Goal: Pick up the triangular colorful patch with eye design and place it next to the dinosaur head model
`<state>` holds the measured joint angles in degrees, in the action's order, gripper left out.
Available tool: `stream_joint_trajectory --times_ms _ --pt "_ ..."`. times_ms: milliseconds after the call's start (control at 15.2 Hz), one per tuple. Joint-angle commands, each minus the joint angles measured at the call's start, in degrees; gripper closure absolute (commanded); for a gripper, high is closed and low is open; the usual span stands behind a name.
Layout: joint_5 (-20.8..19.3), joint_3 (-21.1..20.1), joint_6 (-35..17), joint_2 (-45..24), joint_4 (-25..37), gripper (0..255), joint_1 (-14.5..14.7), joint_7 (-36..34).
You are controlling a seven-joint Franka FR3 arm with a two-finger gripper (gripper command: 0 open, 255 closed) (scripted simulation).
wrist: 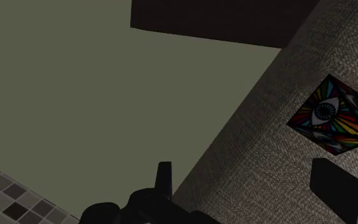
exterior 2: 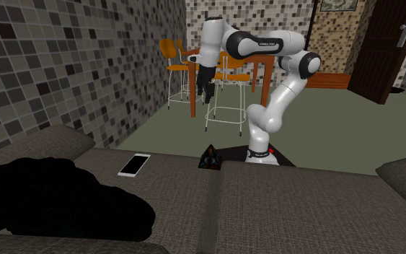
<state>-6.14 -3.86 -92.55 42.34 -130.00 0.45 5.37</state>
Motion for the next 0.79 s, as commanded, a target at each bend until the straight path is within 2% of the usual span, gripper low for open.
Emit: stream_joint_trajectory --times_ms 0,396,726 --pt "0.0 0.0 0.0 0.0 0.0 0 0.0 0.0" --pt "6.44 -7.2 -12.57 13.06 -16.66 0 0.18 -16.34" --pt "12.9 -17.03 -23.83 19.66 -26.83 0 1.07 -31.32"
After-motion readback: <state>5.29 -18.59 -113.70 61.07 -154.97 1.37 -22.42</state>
